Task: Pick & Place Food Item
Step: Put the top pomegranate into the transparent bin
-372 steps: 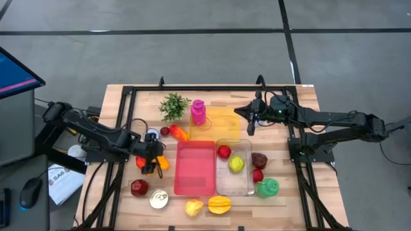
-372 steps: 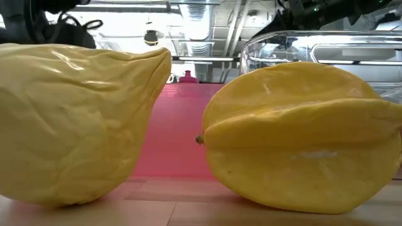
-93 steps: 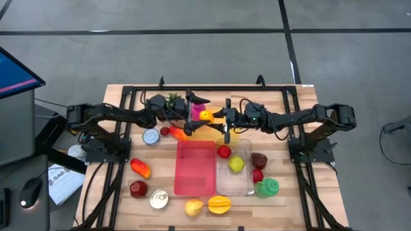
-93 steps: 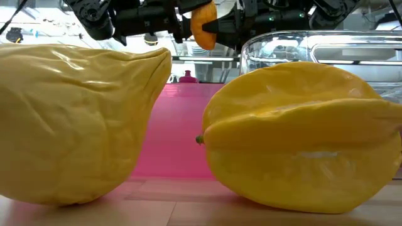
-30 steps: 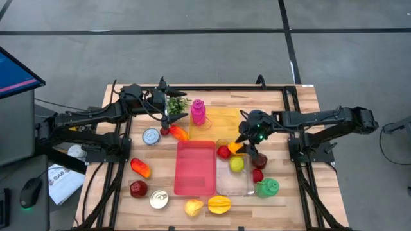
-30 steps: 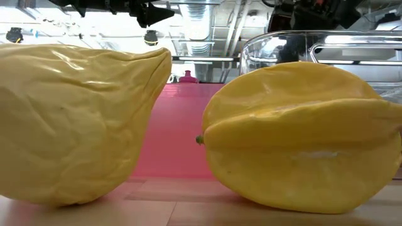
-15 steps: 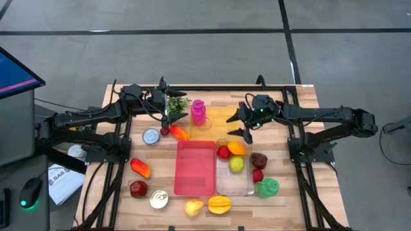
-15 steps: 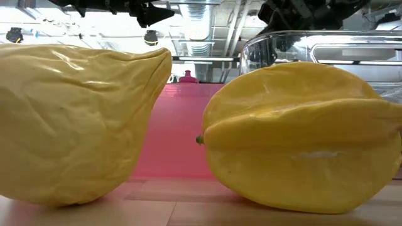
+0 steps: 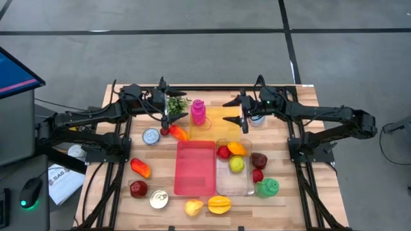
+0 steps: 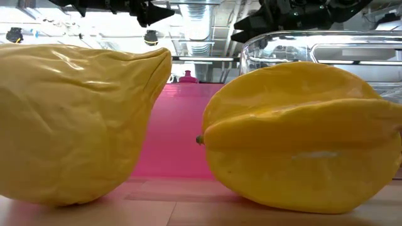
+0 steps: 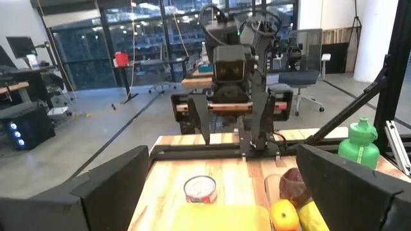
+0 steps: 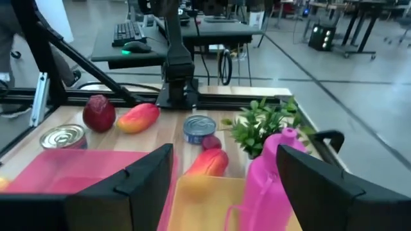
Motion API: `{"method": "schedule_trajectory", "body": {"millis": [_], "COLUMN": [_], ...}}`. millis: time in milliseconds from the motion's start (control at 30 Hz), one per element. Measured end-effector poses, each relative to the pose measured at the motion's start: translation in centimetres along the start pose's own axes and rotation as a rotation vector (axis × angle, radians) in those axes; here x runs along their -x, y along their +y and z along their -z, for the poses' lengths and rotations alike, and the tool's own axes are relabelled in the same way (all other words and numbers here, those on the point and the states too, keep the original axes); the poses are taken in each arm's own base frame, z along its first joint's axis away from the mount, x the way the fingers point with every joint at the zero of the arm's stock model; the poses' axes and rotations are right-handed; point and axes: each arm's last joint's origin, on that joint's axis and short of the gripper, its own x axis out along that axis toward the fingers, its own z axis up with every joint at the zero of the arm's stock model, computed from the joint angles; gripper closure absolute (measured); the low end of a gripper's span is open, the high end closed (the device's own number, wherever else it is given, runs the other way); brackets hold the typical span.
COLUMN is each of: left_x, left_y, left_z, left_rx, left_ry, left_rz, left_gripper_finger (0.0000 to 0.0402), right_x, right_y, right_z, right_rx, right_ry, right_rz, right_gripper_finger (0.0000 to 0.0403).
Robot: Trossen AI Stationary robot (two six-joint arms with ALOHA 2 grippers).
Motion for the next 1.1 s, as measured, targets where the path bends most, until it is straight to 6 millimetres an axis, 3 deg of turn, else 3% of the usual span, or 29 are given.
{"method": "schedule_trajectory", "body": {"millis": [200,400,600,900,1100], "left_x": [0.0,0.0,0.3,2.3,3.8], "left_y": [0.1,0.0,-0.3,-1.7,-2.9], "left_z": [-0.5,0.2,2.4,6.2,7.5], "left_rx": [-0.01,0.033,0.11,0.177,0.202], "left_ry": [-0.046,0.024,0.249,0.735,0.949], "left_rz": [-0.005,0.006,0.009,-0.287,-0.36], "left_gripper_finger": [0.0018,0.0018,0.0018,0.0018,0.0018], "right_x": [-0.1,-0.3,-0.4,-0.4,-0.4], "right_y": [0.3,1.0,1.7,1.7,1.7], "right_z": [0.0,0.2,0.4,0.4,0.4], "right_rx": [0.011,0.009,0.006,0.005,0.006], "right_ry": [0.005,0.03,0.053,0.057,0.056], "right_rz": [-0.011,-0.044,-0.071,-0.07,-0.071], "right_gripper_finger": [0.0133,0.0133,0.0133,0.0133,0.0133]}}
